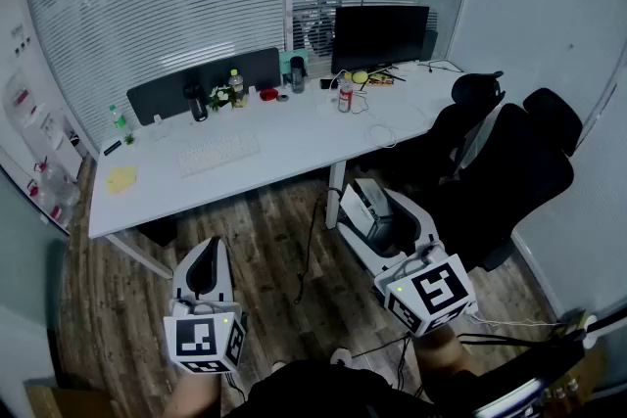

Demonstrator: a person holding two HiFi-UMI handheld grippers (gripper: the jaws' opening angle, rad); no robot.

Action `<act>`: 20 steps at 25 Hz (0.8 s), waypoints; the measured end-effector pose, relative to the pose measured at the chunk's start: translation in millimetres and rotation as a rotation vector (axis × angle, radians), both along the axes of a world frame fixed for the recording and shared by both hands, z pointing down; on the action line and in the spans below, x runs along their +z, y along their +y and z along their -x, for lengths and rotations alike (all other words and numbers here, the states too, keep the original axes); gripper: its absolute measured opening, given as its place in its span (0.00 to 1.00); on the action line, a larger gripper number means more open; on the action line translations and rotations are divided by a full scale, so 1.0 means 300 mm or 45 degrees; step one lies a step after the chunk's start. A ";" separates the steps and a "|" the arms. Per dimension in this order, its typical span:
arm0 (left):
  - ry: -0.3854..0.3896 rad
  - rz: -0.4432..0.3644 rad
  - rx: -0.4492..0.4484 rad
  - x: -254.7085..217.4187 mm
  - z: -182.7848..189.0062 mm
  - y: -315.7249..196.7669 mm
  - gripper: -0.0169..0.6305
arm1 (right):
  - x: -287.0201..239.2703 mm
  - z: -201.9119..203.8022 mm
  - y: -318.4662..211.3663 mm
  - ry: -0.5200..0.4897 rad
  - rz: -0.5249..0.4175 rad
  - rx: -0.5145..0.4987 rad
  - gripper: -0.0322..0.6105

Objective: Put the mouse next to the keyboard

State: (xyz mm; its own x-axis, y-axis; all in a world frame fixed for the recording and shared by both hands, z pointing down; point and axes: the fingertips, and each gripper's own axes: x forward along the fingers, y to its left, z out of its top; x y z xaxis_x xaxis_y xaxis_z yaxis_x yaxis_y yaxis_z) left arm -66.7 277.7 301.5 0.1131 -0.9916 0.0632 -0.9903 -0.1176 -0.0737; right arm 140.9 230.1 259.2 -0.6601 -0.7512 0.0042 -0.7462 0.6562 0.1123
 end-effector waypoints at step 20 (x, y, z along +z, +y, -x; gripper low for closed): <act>-0.027 -0.013 -0.001 -0.035 -0.062 0.020 0.07 | -0.006 -0.018 0.007 -0.043 0.018 -0.064 0.51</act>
